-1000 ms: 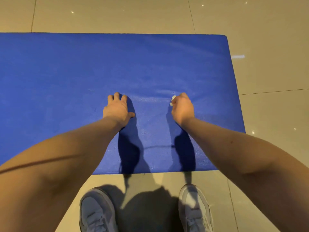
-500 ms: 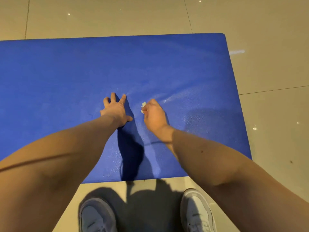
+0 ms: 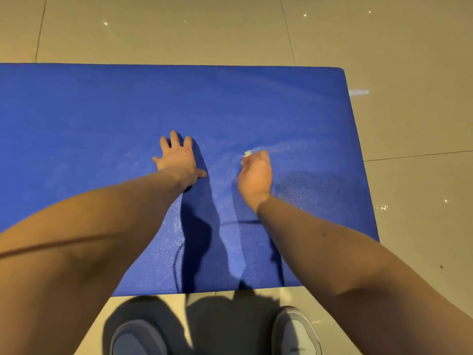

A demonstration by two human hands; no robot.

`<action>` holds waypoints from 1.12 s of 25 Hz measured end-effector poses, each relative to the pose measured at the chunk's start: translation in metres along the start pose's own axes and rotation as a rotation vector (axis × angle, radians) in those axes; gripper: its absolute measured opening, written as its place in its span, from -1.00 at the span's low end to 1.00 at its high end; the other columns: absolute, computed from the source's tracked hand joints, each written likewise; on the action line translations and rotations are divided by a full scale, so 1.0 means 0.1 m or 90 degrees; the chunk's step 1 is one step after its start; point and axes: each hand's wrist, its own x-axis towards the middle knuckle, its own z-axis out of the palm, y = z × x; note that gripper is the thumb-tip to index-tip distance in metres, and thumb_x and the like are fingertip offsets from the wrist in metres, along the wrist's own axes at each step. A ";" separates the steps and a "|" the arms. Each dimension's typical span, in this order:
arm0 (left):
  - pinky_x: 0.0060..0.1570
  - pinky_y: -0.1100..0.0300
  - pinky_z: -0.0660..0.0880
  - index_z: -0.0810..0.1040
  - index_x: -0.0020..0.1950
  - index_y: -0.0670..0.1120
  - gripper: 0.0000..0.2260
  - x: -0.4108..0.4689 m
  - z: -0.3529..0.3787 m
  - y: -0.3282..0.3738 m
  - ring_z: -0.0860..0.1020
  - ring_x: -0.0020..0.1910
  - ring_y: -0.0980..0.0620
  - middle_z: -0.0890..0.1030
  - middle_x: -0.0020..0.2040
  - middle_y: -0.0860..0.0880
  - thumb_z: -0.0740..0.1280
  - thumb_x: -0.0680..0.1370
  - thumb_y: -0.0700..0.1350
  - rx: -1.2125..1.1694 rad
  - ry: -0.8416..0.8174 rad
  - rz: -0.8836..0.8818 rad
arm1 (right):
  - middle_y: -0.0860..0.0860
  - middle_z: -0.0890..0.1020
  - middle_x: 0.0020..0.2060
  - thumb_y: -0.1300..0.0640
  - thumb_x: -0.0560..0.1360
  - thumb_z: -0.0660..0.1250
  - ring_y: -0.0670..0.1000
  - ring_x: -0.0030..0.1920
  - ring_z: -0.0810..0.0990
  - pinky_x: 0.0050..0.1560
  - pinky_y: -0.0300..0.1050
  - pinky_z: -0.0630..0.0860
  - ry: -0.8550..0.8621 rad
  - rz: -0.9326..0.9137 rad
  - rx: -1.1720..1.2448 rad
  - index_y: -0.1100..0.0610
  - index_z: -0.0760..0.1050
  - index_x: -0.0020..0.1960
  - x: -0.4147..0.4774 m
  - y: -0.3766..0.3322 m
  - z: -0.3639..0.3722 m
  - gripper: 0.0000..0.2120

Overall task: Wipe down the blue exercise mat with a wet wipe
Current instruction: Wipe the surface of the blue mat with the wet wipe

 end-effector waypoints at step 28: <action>0.30 -0.30 0.39 0.25 0.54 -0.01 -0.23 0.26 -0.15 0.00 0.13 0.48 -0.24 0.16 0.51 -0.11 0.36 0.48 0.37 -0.081 -0.020 -0.008 | -0.10 0.50 -0.09 0.36 0.47 0.23 0.05 0.08 0.59 -0.04 -0.21 0.50 -0.063 -0.054 -0.073 0.22 0.53 0.01 0.85 0.07 -0.32 -0.83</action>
